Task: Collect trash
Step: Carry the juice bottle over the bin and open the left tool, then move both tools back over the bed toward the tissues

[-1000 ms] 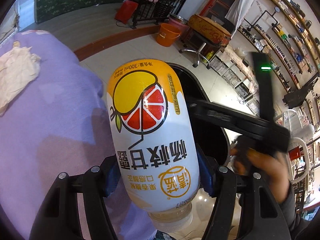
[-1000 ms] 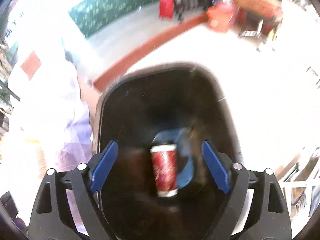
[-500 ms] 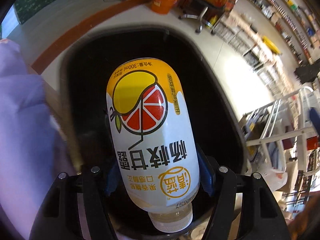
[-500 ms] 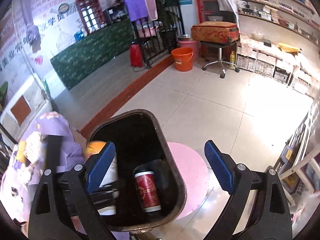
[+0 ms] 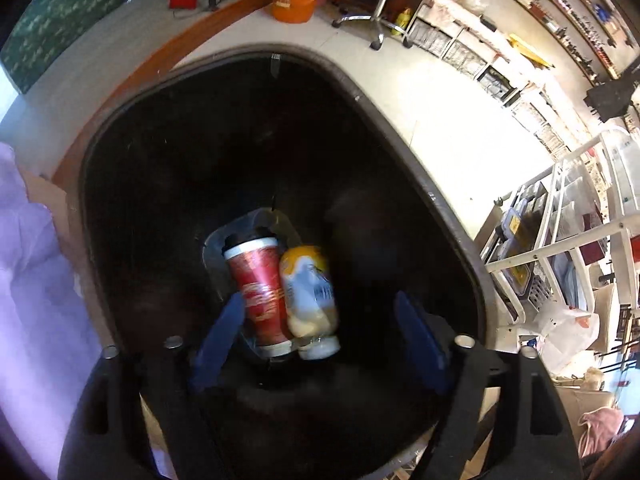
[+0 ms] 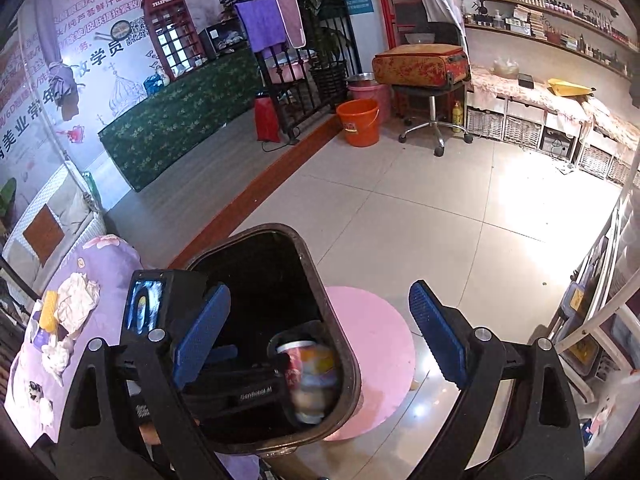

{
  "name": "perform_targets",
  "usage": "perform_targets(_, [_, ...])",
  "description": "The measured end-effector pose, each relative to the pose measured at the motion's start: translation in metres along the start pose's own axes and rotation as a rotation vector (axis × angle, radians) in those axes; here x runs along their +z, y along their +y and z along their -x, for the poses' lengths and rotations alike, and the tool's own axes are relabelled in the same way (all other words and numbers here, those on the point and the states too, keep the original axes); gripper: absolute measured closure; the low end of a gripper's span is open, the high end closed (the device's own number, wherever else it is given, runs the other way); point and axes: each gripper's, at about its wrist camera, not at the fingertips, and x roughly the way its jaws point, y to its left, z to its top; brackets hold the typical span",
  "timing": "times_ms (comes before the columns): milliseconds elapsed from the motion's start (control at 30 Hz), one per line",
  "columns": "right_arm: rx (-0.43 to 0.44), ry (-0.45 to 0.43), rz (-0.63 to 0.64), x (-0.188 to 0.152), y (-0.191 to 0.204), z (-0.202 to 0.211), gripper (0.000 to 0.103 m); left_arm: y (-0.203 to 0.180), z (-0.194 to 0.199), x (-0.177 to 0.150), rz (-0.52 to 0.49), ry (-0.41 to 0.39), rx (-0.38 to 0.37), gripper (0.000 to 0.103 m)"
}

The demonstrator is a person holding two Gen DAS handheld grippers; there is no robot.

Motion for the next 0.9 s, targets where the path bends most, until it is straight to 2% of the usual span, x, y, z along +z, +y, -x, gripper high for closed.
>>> perform_targets(133, [0.011,-0.041,-0.009,0.000,-0.001,0.007,0.013,0.006,0.021,-0.009,-0.001,-0.073,0.008,0.018])
perform_targets(300, [0.046,-0.062,0.007,-0.001,0.009,0.006,0.009,0.006,0.050,-0.033,-0.006,-0.185,0.066,0.012])
perform_targets(600, [0.181,0.005,0.088,-0.014,0.058,-0.013,0.009,0.044,0.112,-0.095,0.104,-0.348,0.141,0.008])
perform_targets(733, [0.242,0.054,0.154,-0.030,0.097,-0.021,0.009,0.072,0.134,-0.127,0.184,-0.423,0.208,0.006])
perform_targets(900, [0.348,0.134,0.255,-0.055,0.153,-0.032,0.009,0.114,0.157,-0.168,0.354,-0.456,0.304,0.006])
